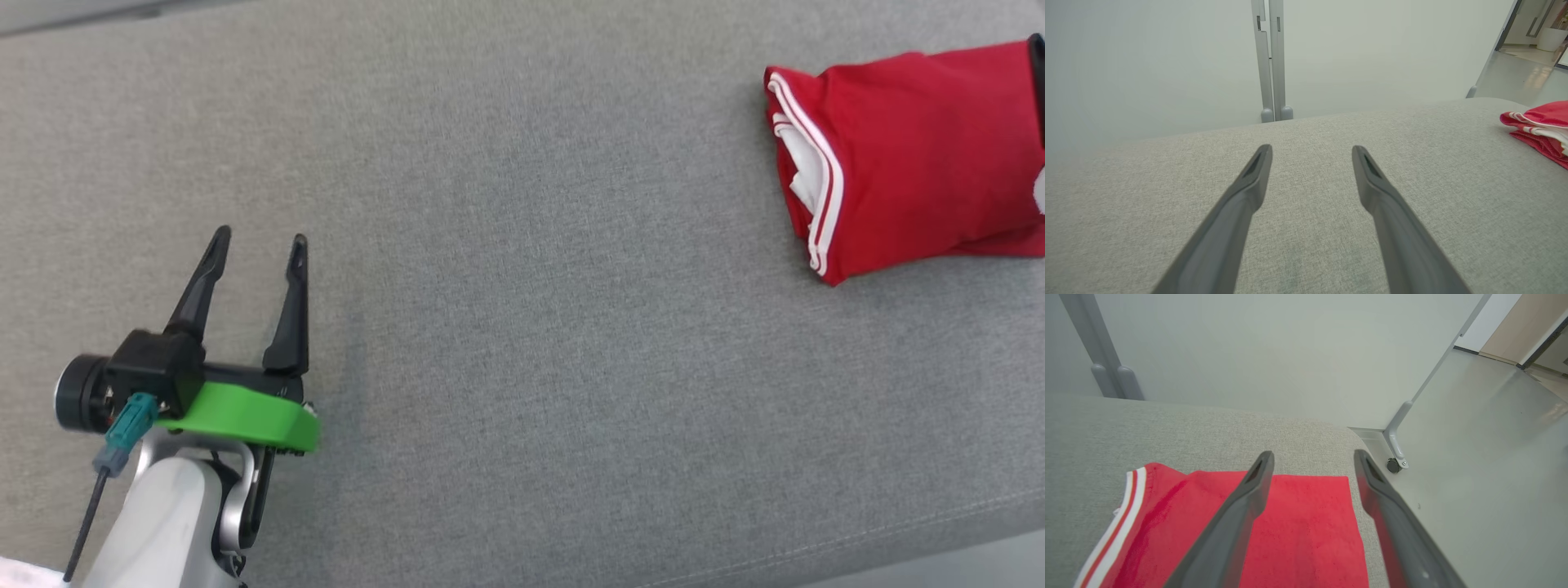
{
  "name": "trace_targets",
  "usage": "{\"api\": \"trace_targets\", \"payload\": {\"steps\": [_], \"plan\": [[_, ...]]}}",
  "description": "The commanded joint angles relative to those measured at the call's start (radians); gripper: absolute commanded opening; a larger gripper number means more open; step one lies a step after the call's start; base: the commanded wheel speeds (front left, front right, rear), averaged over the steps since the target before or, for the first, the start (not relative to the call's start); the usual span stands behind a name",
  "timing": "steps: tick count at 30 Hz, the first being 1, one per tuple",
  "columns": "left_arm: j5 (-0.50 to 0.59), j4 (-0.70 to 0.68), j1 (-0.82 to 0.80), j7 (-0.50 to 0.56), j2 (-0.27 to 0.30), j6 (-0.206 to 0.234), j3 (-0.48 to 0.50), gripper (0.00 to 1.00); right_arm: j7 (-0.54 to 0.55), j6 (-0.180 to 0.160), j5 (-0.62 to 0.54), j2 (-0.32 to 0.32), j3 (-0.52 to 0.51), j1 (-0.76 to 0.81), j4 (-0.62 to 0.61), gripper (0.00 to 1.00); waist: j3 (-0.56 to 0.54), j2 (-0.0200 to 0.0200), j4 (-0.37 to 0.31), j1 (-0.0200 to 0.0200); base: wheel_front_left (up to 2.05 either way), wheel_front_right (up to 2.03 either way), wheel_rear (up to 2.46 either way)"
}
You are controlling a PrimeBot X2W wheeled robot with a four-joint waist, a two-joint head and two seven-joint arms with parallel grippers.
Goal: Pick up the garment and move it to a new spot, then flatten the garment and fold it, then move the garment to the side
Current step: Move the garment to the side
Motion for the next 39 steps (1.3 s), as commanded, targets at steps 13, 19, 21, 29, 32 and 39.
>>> {"api": "trace_targets", "payload": {"steps": [13,19,21,29,32,39], "plan": [[-0.118,-0.048,0.197,-0.009,0.020,0.061,0.121,1.00,-0.045,-0.001,0.093,0.021,0.013,0.244,-0.331,1.00,-0.326,0.0000,0.052,0.0000,0.00,0.00,0.00],[-0.117,-0.058,0.249,0.007,0.032,0.079,0.125,1.00,-0.069,-0.001,0.069,0.079,-0.067,0.398,-0.429,1.00,-0.365,0.0000,0.077,0.0000,0.00,0.00,0.00],[-0.113,-0.054,0.260,0.001,0.031,0.084,0.123,1.00,-0.074,-0.001,0.061,0.109,-0.098,0.452,-0.451,1.00,-0.370,0.0000,0.084,0.0000,0.00,0.00,0.00],[-0.101,0.030,0.263,-0.035,0.005,0.053,0.107,1.00,-0.087,-0.001,0.030,0.235,-0.214,0.635,-0.500,1.00,-0.387,0.0000,0.119,0.0000,0.00,0.00,0.00],[-0.093,0.081,0.251,-0.044,-0.016,0.035,0.106,1.00,-0.091,-0.001,-0.006,0.263,-0.245,0.685,-0.511,1.00,-0.393,0.0000,0.126,0.0000,0.00,0.00,0.00],[-0.043,0.117,0.251,-0.050,-0.062,0.014,0.136,1.00,-0.093,-0.001,-0.109,0.328,-0.313,0.775,-0.554,1.00,-0.403,0.0000,0.138,0.0000,0.00,0.00,0.00]]}}
